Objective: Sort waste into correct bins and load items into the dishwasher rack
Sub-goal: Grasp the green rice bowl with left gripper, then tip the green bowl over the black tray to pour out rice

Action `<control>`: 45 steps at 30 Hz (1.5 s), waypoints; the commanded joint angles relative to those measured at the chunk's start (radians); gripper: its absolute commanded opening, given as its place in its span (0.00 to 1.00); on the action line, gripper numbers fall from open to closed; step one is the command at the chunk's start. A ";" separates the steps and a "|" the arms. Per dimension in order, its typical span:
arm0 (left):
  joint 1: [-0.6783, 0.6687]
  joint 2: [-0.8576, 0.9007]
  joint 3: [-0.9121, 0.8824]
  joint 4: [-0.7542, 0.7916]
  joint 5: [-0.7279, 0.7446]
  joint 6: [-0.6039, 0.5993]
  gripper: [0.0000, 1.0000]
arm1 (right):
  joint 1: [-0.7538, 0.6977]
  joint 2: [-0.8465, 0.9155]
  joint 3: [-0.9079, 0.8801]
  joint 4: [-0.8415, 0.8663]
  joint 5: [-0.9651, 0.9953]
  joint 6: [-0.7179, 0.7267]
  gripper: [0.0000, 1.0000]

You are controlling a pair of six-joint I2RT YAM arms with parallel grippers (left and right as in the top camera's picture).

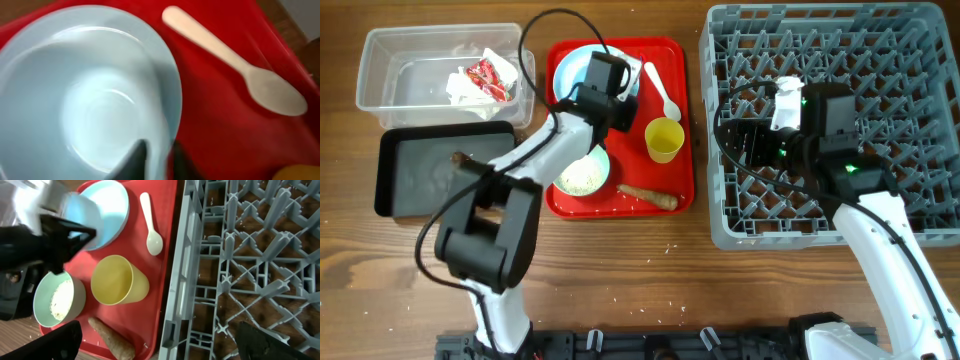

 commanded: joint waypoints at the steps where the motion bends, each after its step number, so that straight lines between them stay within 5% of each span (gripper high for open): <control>1: 0.003 0.003 0.009 0.024 -0.029 0.017 0.51 | 0.003 0.008 0.018 0.003 -0.014 0.008 1.00; 3: 0.003 -0.005 0.012 0.023 -0.029 0.017 0.69 | 0.003 0.008 0.018 0.003 -0.014 0.008 1.00; 6: 0.003 -0.115 0.032 -0.034 -0.028 -0.079 0.75 | 0.003 0.008 0.018 0.003 -0.014 0.007 1.00; 8: 0.003 -0.251 0.041 -0.186 -0.006 -0.270 0.71 | 0.003 0.008 0.018 0.003 -0.013 0.008 1.00; 10: 0.001 -0.341 0.041 -0.407 0.014 -0.483 0.55 | 0.003 0.008 0.018 0.003 -0.014 0.008 1.00; 13: -0.015 -0.299 0.026 -0.629 0.021 -0.616 0.54 | 0.003 0.008 0.018 0.003 -0.014 0.007 1.00; 18: -0.072 -0.123 -0.047 -0.614 0.021 -0.615 0.52 | 0.003 0.008 0.018 0.003 -0.014 0.008 1.00; 20: -0.073 -0.054 -0.047 -0.593 0.021 -0.615 0.34 | 0.003 0.008 0.018 -0.001 -0.014 0.008 1.00; 22: -0.073 -0.047 -0.047 -0.582 0.021 -0.612 0.04 | 0.003 0.008 0.018 -0.001 -0.014 0.008 1.00; 27: -0.070 -0.082 -0.045 -0.576 0.026 -0.611 0.04 | 0.003 0.008 0.018 -0.005 -0.014 0.008 1.00; 31: 0.019 -0.232 0.003 -0.663 0.169 -0.533 0.04 | 0.003 0.008 0.018 -0.010 -0.014 0.008 1.00; 37: 0.478 -0.361 0.005 -0.800 0.478 -0.260 0.04 | 0.003 0.008 0.018 -0.024 -0.017 0.008 1.00; 45: 0.888 -0.101 0.005 -0.724 1.014 -0.005 0.04 | 0.003 0.008 0.018 -0.049 -0.017 0.008 1.00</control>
